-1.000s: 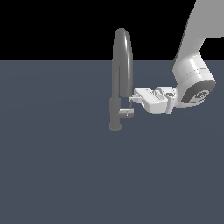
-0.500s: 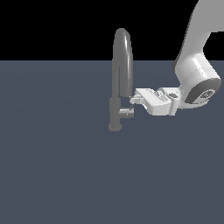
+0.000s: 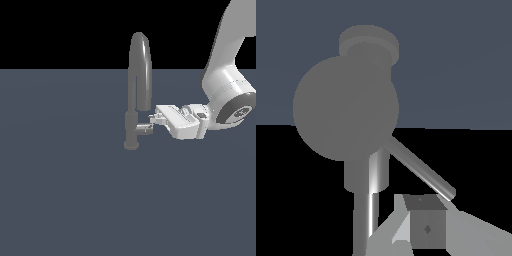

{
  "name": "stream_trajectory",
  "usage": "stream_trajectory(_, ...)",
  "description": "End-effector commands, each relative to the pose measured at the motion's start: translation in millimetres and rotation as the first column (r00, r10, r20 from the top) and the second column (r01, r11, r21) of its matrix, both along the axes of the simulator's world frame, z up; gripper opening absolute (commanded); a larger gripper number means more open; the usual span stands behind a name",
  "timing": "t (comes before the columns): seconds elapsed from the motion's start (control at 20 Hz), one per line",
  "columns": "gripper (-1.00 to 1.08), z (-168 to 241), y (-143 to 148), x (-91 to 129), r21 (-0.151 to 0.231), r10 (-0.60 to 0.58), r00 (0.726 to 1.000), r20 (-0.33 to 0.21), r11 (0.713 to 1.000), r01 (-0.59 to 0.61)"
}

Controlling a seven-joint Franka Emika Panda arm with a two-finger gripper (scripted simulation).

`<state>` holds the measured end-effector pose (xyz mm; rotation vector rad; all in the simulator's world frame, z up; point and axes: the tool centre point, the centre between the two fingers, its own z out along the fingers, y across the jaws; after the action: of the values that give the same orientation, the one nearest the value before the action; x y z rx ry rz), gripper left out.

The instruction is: Turn on the faucet by rotating a designated handle.

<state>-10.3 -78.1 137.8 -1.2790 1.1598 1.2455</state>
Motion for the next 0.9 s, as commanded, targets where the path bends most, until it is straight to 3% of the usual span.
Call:
stream_trajectory(0.0,-1.0,-11,-1,-7,0.001,0.0,1.0,-0.008,1.0,0.0)
stream_trajectory(0.25,-1.0,-40,-2,-27,0.004,0.001,1.0,-0.023,1.0,-0.001)
stream_trajectory(0.3,-1.0,-40,-2,-27,0.004,0.001,1.0,-0.023,1.0,-0.001)
stream_trajectory(0.35,-1.0,-20,-1,-15,0.003,0.005,1.0,0.01,1.0,-0.005)
stream_trajectory(0.8,-1.0,-71,-2,-25,0.004,0.002,1.0,-0.022,1.0,-0.001)
stream_trajectory(0.85,-1.0,-47,-1,-15,0.007,0.009,1.0,0.015,1.0,-0.009)
